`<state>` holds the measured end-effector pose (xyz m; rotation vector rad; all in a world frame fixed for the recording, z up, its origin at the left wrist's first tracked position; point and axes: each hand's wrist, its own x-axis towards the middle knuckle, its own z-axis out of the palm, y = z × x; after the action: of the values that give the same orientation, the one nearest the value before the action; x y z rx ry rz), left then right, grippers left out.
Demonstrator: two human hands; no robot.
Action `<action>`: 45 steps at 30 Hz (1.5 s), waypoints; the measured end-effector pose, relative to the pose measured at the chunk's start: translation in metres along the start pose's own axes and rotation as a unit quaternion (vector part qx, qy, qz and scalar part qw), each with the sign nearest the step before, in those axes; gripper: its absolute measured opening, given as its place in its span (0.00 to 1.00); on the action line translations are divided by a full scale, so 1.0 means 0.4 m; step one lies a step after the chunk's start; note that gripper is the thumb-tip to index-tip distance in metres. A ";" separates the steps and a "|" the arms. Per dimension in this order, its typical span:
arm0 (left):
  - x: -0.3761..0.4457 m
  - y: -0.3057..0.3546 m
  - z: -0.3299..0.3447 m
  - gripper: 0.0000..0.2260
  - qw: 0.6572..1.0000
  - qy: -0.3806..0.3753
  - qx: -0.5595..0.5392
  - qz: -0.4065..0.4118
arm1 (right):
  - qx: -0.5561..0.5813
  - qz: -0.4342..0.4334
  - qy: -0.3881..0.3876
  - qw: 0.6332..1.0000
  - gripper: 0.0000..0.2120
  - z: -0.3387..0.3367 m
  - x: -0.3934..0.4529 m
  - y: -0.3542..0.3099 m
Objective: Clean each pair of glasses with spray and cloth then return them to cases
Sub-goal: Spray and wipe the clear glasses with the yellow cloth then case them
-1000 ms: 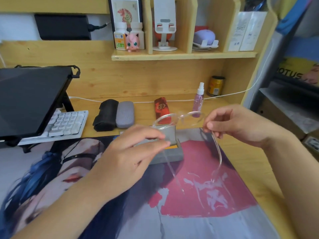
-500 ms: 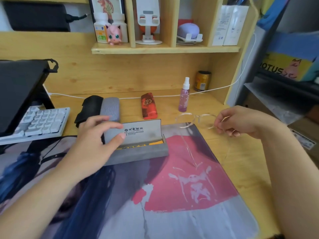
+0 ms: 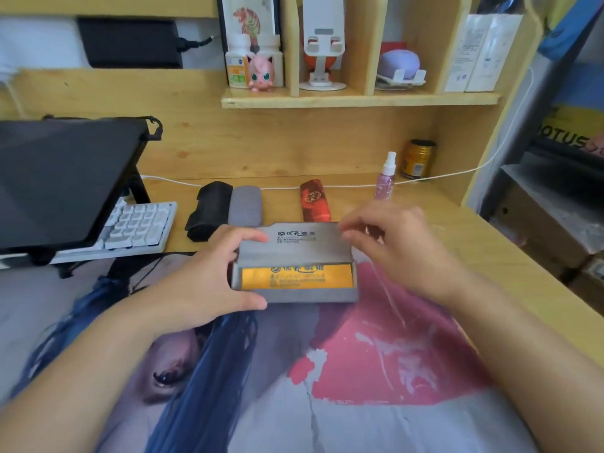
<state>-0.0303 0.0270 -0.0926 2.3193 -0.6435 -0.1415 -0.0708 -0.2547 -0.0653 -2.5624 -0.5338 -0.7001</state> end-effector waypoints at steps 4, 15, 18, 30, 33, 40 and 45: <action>0.002 -0.009 -0.005 0.38 1.000 0.009 0.019 0.023 | -0.110 -0.112 -0.080 0.984 0.05 0.005 0.017 -0.079; 0.012 -0.039 -0.015 0.38 0.998 -0.041 -0.047 -0.001 | -0.372 -0.163 -0.243 0.881 0.06 0.088 0.098 -0.148; 0.015 -0.044 -0.018 0.36 0.997 -0.043 -0.058 -0.006 | -0.368 -0.169 -0.282 0.870 0.07 0.091 0.126 -0.144; 0.025 -0.087 -0.051 0.24 0.998 -0.001 -0.030 -0.049 | 0.223 0.081 -0.072 0.969 0.08 -0.071 0.143 -0.083; 0.021 -0.077 -0.049 0.30 0.999 0.009 -0.041 -0.011 | 0.449 0.162 -0.017 0.879 0.13 -0.059 0.103 -0.070; 0.009 -0.048 -0.040 0.13 0.994 0.005 0.073 0.081 | 0.614 0.197 -0.001 0.764 0.13 -0.037 0.057 -0.093; -0.004 0.032 -0.009 0.11 0.957 0.187 0.027 0.221 | 0.624 0.228 -0.040 0.746 0.13 0.006 0.040 -0.112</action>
<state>-0.0360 0.0220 -0.0815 2.1092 -0.9500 0.5149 -0.0780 -0.2123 -0.0450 -1.3141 -0.2133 0.0385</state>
